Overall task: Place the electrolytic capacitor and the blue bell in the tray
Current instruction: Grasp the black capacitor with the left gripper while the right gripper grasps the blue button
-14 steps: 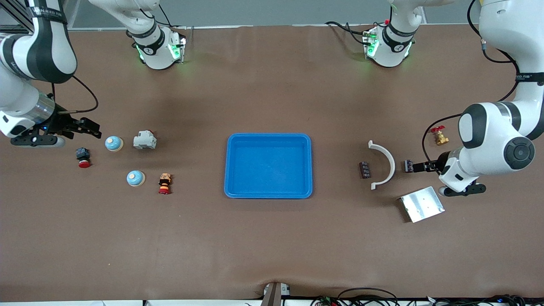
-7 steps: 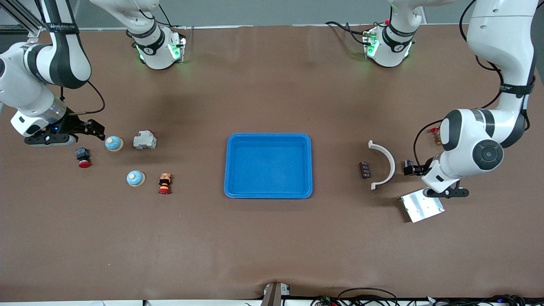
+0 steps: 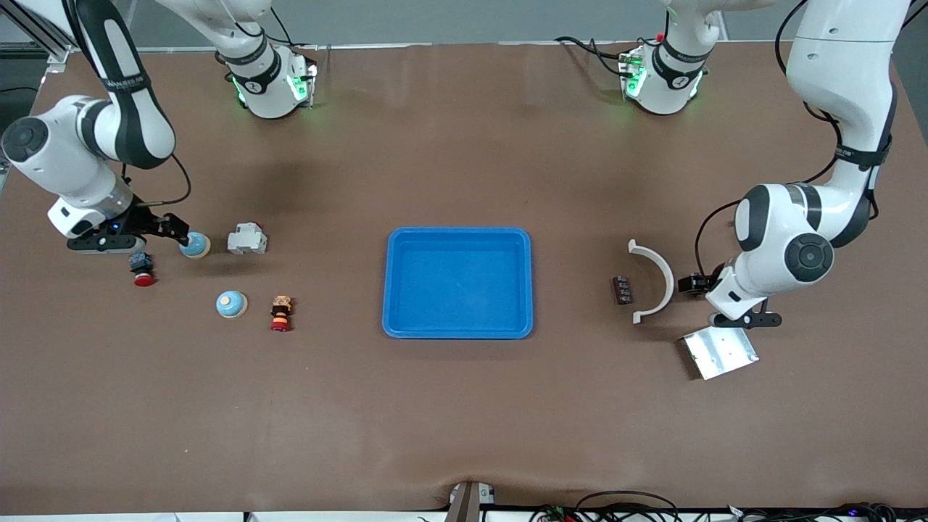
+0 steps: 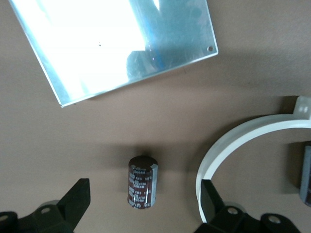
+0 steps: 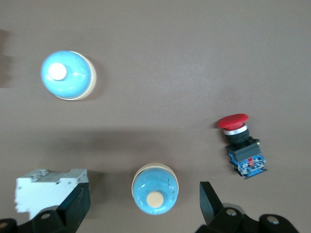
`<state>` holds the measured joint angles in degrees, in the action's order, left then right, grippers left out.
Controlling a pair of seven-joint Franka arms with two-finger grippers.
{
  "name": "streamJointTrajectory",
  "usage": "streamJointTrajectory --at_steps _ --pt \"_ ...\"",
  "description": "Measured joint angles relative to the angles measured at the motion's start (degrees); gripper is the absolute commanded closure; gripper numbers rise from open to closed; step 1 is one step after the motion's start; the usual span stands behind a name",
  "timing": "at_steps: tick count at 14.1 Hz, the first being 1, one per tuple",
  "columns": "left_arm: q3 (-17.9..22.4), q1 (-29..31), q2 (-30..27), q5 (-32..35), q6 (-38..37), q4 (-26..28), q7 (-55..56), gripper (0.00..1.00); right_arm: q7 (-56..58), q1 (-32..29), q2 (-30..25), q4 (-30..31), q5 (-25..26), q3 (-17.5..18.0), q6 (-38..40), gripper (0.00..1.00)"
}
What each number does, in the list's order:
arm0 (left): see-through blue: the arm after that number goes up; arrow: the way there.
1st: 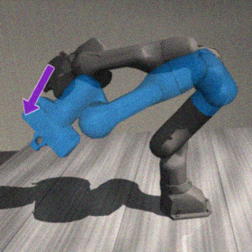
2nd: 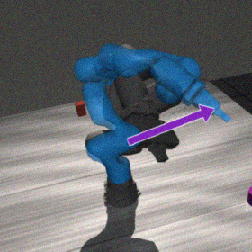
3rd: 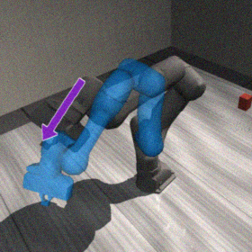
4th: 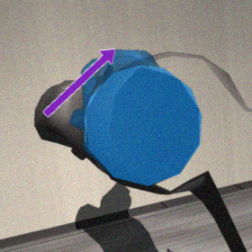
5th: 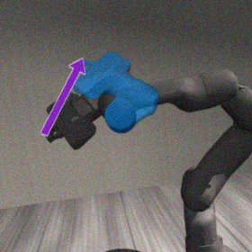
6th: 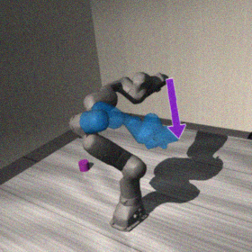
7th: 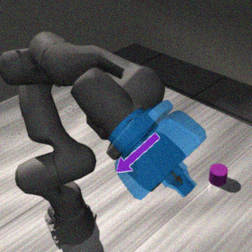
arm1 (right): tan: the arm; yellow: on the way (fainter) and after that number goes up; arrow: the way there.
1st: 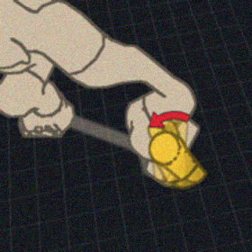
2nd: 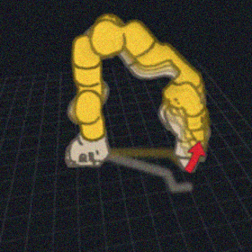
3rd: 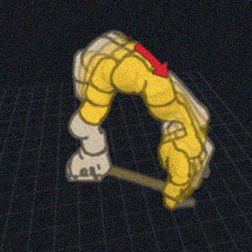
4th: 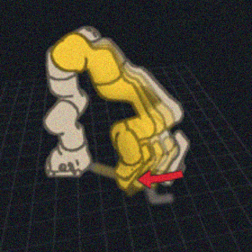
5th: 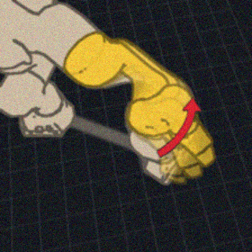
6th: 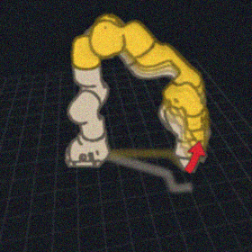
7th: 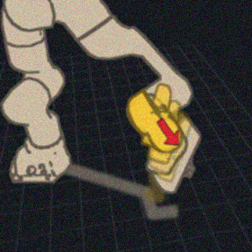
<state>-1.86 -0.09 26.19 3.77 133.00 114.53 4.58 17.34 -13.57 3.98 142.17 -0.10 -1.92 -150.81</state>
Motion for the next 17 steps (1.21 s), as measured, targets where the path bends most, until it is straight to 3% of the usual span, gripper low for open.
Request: streamJointTrajectory --at_steps 6,12,15,17 --pt "0.0 0.2 1.1 0.0 5.7 2.7 0.0 0.00 0.0 -0.9 8.1 0.1 0.0 0.0 -6.8 0.00" --pt "0.0 0.2 2.3 0.0 10.2 4.6 0.0 0.02 0.1 -1.0 11.5 0.5 0.0 0.0 -8.2 0.00" --pt "0.0 0.2 2.3 0.0 10.5 4.8 -0.1 0.42 0.1 -1.4 11.6 1.3 0.0 0.0 -8.3 0.00" --pt "0.0 0.2 2.3 0.1 10.7 4.8 -0.2 0.60 0.1 -1.9 11.6 1.6 0.0 0.0 -8.3 0.00"
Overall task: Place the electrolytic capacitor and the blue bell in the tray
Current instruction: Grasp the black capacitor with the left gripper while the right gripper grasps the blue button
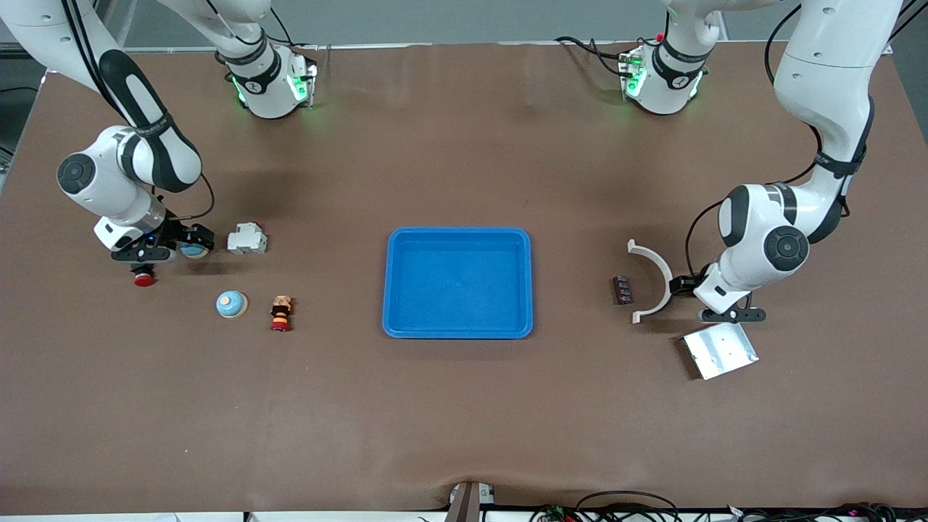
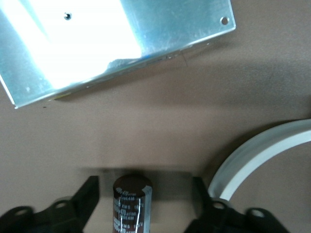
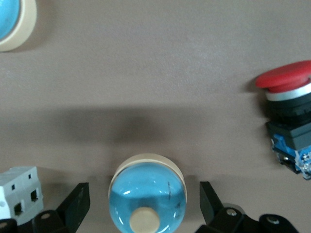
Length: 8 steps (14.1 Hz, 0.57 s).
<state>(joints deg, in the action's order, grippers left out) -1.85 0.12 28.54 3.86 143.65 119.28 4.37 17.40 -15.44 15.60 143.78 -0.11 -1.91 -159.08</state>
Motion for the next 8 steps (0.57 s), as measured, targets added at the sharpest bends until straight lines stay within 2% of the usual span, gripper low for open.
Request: streamJointTrajectory --at_steps 3,4,5,6,7,8 --pt "0.0 0.2 0.0 0.0 0.1 0.0 -0.5 0.91 0.0 -0.2 0.0 0.1 0.0 0.0 0.0 0.00" --pt "0.0 0.4 0.0 0.1 0.1 0.0 -0.9 0.96 0.0 -0.2 0.0 0.1 0.0 0.0 0.0 0.01" --pt "0.0 0.6 0.0 0.1 0.2 0.0 -1.2 0.98 0.0 -0.2 0.0 0.1 0.0 0.0 0.0 0.26" --pt "0.0 0.7 0.0 0.1 0.2 0.0 -1.3 0.99 0.0 -0.2 0.0 0.1 0.0 0.0 0.0 0.57" --pt "0.0 0.8 0.0 0.1 0.2 0.0 -1.3 0.99 0.0 -0.2 0.0 0.1 0.0 0.0 0.0 0.73" --pt "0.0 0.8 0.0 0.1 0.2 0.0 -1.3 0.99 0.0 -0.2 0.0 0.1 0.0 0.1 0.0 1.00"
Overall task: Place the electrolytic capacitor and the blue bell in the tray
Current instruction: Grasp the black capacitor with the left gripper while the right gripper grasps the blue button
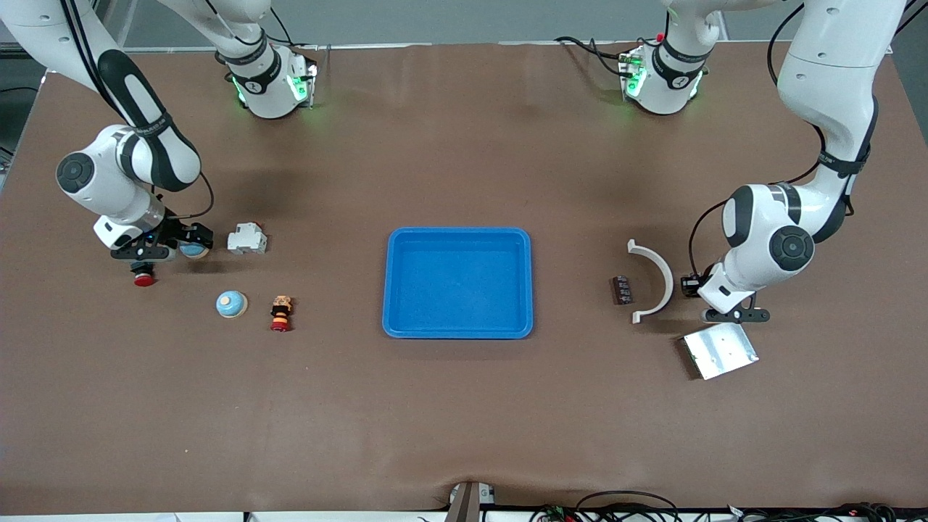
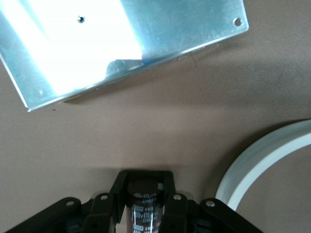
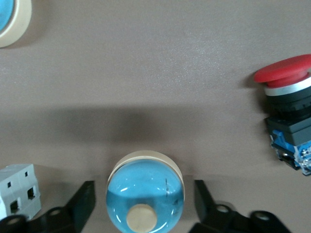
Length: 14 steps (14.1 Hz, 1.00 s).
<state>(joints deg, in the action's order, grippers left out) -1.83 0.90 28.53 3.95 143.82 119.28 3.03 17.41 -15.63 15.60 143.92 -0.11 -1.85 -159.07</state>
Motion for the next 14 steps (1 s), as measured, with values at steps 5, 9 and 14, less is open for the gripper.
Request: streamJointTrajectory --at_steps 5,9,14 --pt "0.0 0.0 -0.7 0.0 0.0 0.0 0.0 0.98 0.0 0.0 -0.3 0.0 0.0 0.1 0.1 1.00" --pt "0.0 0.1 -4.4 0.0 -2.2 -0.1 0.0 0.98 0.0 0.1 -3.3 -1.1 0.0 0.7 5.4 1.00" --pt "-0.2 0.0 -11.9 -2.3 -11.2 -0.4 1.7 0.98 -4.5 3.1 -12.9 -6.1 -0.2 1.4 21.6 1.00"
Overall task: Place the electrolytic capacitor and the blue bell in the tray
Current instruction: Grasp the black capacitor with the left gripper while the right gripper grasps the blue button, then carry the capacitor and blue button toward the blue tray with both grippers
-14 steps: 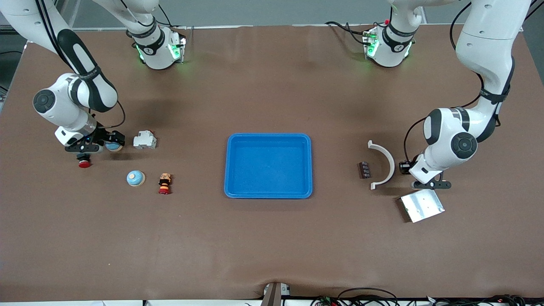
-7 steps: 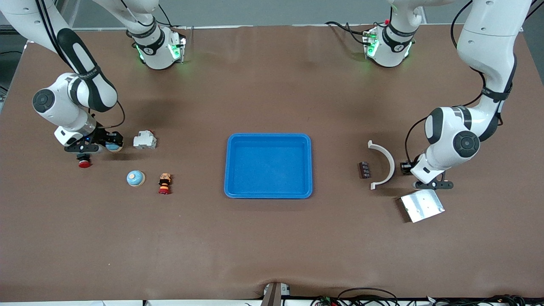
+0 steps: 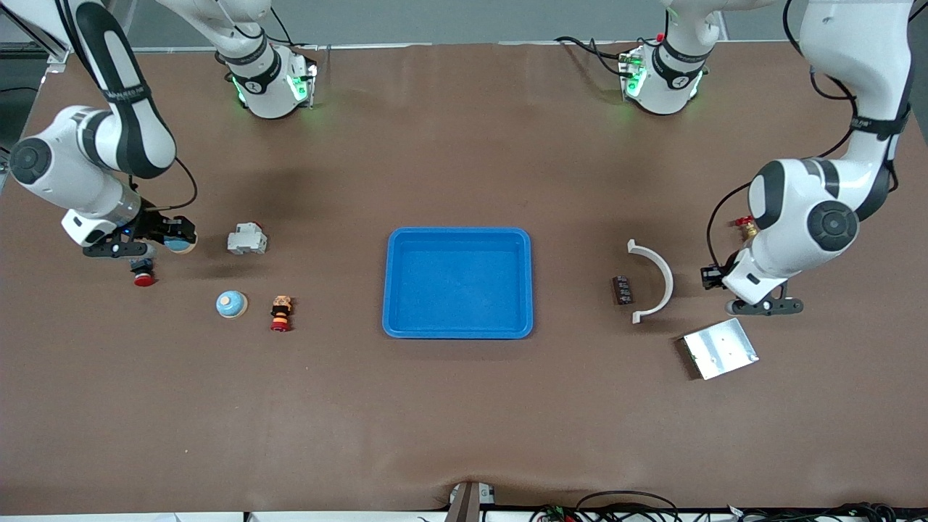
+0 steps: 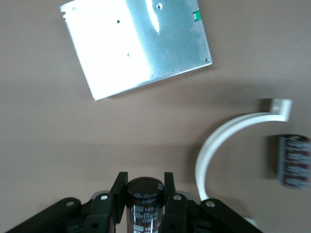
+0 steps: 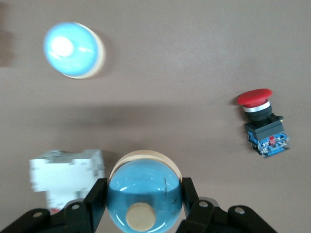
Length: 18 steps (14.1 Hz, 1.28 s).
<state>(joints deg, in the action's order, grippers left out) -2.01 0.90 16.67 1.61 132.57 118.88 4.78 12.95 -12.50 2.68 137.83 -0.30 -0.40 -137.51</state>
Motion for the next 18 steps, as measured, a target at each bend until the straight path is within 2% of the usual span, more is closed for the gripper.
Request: streamJointTrajectory --at_steps 3,7,13,15,18 --pt "-2.5 -0.1 -4.9 -1.9 -5.8 -0.4 6.7 0.98 -10.5 6.8 -2.7 -5.4 0.0 0.2 8.6 1.00" --pt "-9.1 -0.4 -8.4 -3.6 -12.1 -3.3 20.6 0.98 -25.9 16.2 -2.8 -14.5 -0.1 0.6 17.9 1.00" --pt "-21.3 -1.5 -7.7 -6.7 -13.8 -9.4 41.1 0.97 -51.8 30.4 0.1 -16.9 -0.4 0.7 17.7 1.00" --pt "-22.9 -4.7 -5.1 -6.7 -13.8 -11.7 47.1 0.97 -58.8 34.4 2.7 -18.5 -0.4 0.7 16.5 1.00" --pt "-23.0 -10.0 1.5 -6.2 -13.7 -16.5 53.8 0.97 -67.4 39.1 6.7 -19.9 -0.4 0.7 12.2 1.00"
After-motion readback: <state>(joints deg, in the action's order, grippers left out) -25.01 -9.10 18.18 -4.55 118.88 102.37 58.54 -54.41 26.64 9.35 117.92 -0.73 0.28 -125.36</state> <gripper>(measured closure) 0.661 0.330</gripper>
